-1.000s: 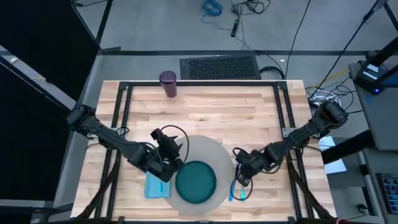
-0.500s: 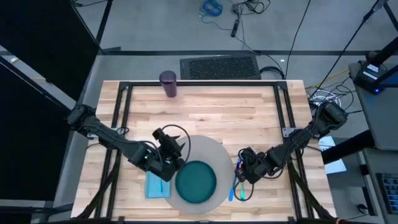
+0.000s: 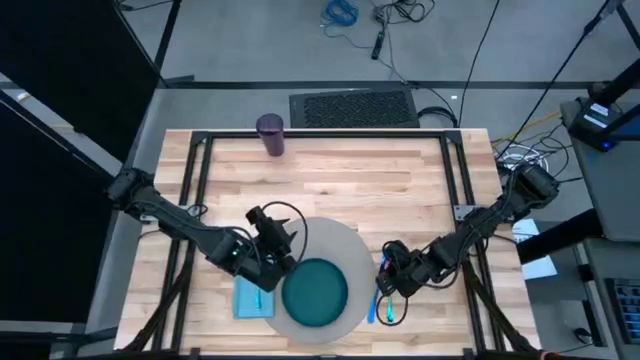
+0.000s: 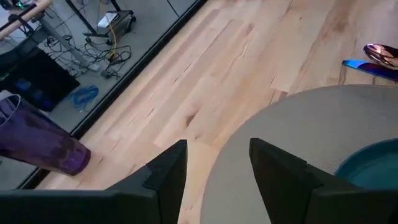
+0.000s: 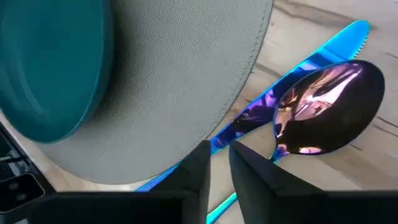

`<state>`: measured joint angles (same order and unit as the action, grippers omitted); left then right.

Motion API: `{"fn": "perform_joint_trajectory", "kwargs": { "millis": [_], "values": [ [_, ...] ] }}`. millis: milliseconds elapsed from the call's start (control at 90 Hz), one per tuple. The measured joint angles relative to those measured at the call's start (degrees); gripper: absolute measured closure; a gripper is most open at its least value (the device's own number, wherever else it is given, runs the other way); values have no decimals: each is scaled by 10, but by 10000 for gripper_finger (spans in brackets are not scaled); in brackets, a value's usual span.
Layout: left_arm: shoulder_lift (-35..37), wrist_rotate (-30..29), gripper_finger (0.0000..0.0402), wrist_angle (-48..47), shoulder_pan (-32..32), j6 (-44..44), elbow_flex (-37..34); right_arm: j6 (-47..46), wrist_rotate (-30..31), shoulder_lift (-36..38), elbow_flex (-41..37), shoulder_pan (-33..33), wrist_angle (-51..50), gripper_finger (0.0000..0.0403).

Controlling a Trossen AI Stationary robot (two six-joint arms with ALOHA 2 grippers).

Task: Set table place
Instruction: Adjust the blue spoon

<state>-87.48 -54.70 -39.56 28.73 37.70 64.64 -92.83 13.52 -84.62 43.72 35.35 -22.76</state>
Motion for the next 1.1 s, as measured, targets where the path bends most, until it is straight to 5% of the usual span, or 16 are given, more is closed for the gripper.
{"fn": "perform_joint_trajectory", "kwargs": {
  "millis": [289, 600, 1100],
  "values": [
    [0, 0, 240, 0, -4, -8, 0, -47, -29, 0, 0, 2, -5, 265],
    [0, 1, 240, 1, -5, -7, 0, -129, -29, -24, 0, 28, -35, 291],
    [0, 2, 240, 1, -5, -7, 0, -133, -15, -39, 0, 31, -27, 314]
  ]
}}
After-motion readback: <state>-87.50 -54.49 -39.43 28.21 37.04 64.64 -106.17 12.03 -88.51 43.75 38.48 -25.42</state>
